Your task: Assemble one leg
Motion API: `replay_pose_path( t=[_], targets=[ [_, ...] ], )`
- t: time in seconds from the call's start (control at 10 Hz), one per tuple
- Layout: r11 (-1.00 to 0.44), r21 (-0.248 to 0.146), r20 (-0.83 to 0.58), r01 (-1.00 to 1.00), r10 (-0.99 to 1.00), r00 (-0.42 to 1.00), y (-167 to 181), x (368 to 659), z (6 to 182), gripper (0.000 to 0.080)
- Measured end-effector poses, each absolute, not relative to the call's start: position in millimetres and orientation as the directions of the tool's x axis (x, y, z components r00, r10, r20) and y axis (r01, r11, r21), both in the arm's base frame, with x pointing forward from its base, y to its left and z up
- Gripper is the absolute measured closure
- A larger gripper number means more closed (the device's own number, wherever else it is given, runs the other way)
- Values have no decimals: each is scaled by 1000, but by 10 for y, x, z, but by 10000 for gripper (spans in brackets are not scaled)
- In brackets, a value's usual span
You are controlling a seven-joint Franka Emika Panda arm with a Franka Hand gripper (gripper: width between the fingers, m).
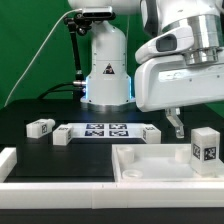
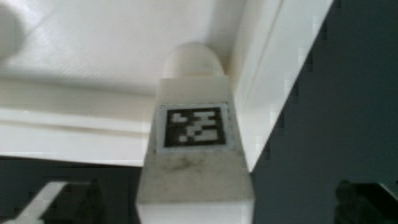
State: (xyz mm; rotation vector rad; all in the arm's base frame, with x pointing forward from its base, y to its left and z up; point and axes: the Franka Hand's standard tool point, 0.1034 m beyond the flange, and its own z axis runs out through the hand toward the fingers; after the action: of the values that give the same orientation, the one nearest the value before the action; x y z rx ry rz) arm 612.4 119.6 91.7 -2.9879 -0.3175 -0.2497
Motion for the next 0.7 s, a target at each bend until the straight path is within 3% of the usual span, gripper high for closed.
replay_pose_path(
  t=[0.3, 0.7],
  targets=[
    [-967, -140, 29, 213, 211, 977, 1168, 6211, 871, 151],
    [-970, -131, 71, 203, 195, 978, 1139, 6288, 859, 177]
  ],
)
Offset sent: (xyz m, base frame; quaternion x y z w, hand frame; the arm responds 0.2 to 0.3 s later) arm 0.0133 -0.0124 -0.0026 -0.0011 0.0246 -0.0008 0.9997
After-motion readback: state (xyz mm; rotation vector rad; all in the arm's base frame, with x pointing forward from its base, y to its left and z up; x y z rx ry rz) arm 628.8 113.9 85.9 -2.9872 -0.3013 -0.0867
